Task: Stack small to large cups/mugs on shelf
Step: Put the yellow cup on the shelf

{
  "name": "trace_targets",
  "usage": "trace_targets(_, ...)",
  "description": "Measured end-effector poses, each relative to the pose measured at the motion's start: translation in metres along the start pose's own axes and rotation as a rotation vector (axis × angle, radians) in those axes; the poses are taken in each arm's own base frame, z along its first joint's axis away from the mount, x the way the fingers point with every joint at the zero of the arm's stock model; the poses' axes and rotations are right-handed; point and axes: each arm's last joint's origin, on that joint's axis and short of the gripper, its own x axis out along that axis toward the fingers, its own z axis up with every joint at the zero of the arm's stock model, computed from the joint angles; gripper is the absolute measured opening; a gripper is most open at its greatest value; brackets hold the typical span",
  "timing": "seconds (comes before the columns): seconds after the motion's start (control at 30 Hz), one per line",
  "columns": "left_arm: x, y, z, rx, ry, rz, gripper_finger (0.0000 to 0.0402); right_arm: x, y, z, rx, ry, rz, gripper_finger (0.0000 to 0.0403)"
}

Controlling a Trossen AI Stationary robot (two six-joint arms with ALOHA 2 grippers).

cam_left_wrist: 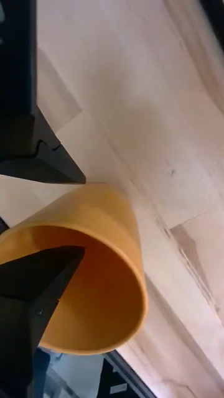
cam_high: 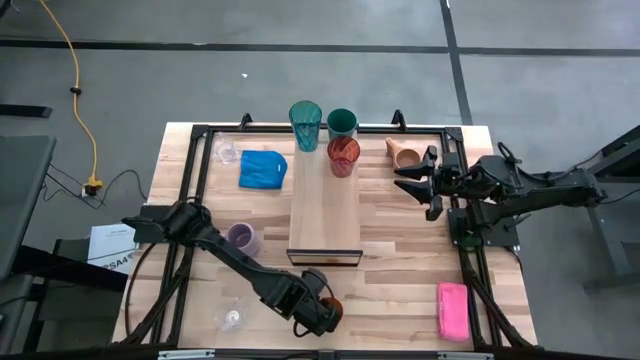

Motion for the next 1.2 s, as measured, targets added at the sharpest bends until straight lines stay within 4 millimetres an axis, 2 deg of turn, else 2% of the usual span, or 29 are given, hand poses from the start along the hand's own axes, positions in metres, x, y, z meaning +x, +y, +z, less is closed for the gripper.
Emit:
trace_targets(0.17, 0.000, 0.000, 0.000, 0.001, -0.003, 0.002, 0.0126, 0.000, 0.000, 0.000, 0.000, -0.002, 0.001, 0.0140)
trace_targets(0.4, 0.000, 0.001, 0.001, 0.017, -0.021, 0.006, 0.0011, 0.000, 0.000, 0.000, 0.000, -0.001, 0.003, 0.0140)
trace_targets(0.6, 0.000, 0.001, 0.001, 0.042, -0.021, 0.007, 0.0005, 0.000, 0.000, 0.000, 0.000, 0.000, 0.003, 0.0140)
trace_targets(0.7, -0.008, -0.001, 0.002, 0.080, -0.018, -0.013, 0.0005, 0.000, 0.000, 0.000, 0.000, 0.001, 0.003, 0.0140)
trace_targets(0.9, -0.053, -0.005, 0.021, 0.246, -0.034, -0.118, 0.0002, 0.000, 0.000, 0.000, 0.000, 0.001, 0.003, 0.0140)
trace_targets(1.03, -0.101, -0.004, 0.037, 0.392, -0.068, -0.230, 0.0002, 0.000, 0.000, 0.000, 0.000, 0.001, 0.004, 0.0140)
trace_targets(1.2, -0.169, 0.007, 0.049, 0.562, -0.187, -0.359, 0.0001, 0.000, 0.000, 0.000, 0.001, 0.002, 0.010, 0.0140)
